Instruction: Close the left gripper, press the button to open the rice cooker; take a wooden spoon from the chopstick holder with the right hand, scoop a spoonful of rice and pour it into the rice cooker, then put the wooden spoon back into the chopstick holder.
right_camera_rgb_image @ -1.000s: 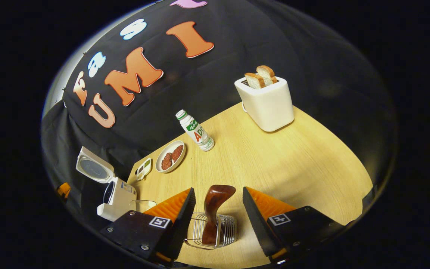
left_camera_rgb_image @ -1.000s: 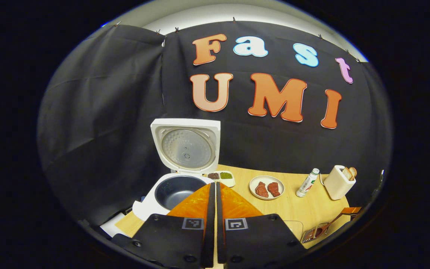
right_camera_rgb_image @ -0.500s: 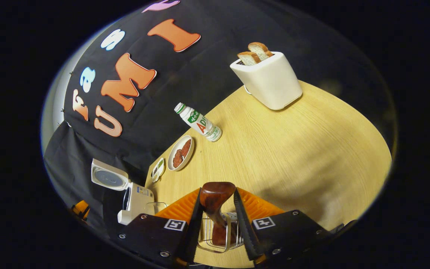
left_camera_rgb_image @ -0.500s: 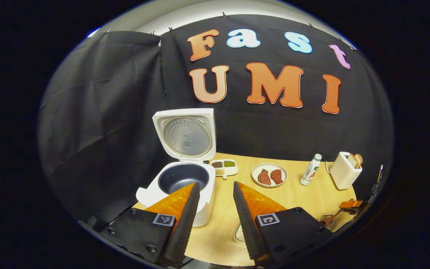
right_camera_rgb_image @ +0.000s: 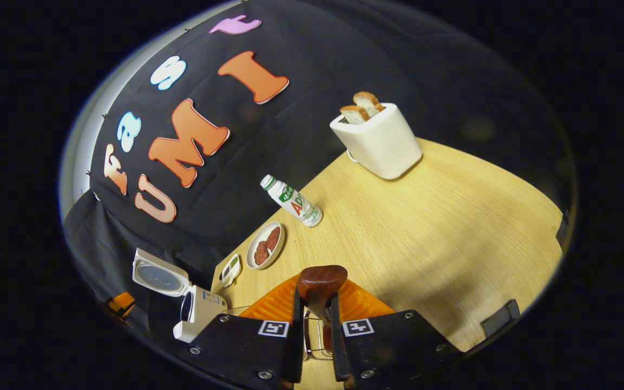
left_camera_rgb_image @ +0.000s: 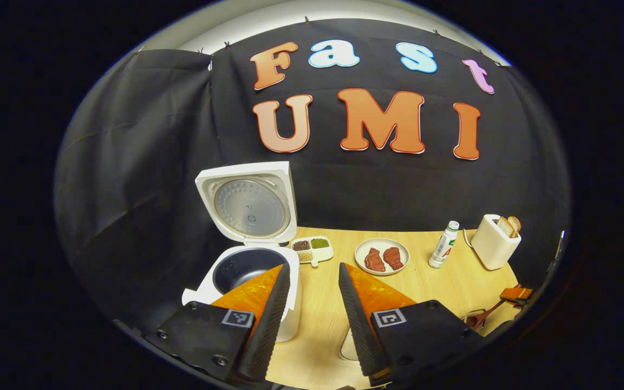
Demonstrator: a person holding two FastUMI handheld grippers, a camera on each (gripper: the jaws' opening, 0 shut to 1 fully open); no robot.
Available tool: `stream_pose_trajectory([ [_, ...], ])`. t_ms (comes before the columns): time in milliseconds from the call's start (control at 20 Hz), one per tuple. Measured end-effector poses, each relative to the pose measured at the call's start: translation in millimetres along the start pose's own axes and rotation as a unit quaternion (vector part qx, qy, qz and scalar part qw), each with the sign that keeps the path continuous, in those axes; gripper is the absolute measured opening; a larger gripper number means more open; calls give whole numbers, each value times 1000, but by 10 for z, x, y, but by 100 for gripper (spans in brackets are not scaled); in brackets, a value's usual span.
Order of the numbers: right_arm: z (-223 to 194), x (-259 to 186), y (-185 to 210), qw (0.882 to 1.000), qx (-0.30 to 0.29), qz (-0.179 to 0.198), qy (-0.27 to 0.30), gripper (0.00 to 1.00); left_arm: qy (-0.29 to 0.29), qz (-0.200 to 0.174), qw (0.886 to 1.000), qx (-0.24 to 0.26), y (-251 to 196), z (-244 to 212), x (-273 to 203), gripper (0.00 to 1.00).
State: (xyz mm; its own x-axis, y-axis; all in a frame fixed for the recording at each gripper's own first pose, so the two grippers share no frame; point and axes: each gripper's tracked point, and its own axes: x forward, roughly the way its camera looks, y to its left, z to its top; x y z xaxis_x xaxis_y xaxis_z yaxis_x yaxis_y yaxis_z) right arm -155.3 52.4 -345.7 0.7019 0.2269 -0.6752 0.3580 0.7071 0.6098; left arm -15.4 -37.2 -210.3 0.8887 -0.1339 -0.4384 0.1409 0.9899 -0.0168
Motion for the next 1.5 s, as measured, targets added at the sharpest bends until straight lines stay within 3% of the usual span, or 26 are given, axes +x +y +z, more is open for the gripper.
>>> stream_pose_trajectory([
  [200,202,-302,386,995,-59,-3,-82,20,-10,-35,999,19,258,-28,167,63],
  [350,306,-538,796,982,-133,-3,-133,20,-21,-55,998,21,469,-30,266,65],
  [400,320,-599,943,978,-150,1,-144,20,-22,-65,997,16,515,-50,311,67],
  [450,315,-658,1105,974,-166,7,-153,20,-21,-74,997,12,554,-70,330,63],
  [500,278,-704,1294,971,-177,14,-158,25,-23,-82,996,9,596,-79,357,63],
  [600,168,-710,1589,969,-188,27,-158,20,-26,-91,996,4,686,-110,400,67],
  [650,104,-686,1726,968,-196,37,-153,20,-24,-93,995,0,722,-133,409,65],
  [750,-84,-569,1960,964,-224,60,-132,20,-21,-82,996,-12,819,-192,371,67],
  [900,-428,-307,2189,952,-277,98,-85,20,-16,-33,999,-33,990,-299,257,65],
  [950,-529,-242,2215,948,-292,109,-65,20,-13,-10,999,-43,1084,-343,170,77],
  [1050,-787,-63,2265,938,-324,122,-34,20,-10,17,998,-67,1194,-423,29,84],
  [1350,-1143,223,2194,885,-448,126,-17,20,7,75,994,-84,1488,-667,-255,83],
  [1500,-1327,369,2037,886,-449,117,-3,20,7,94,991,-90,1557,-721,-327,82],
])
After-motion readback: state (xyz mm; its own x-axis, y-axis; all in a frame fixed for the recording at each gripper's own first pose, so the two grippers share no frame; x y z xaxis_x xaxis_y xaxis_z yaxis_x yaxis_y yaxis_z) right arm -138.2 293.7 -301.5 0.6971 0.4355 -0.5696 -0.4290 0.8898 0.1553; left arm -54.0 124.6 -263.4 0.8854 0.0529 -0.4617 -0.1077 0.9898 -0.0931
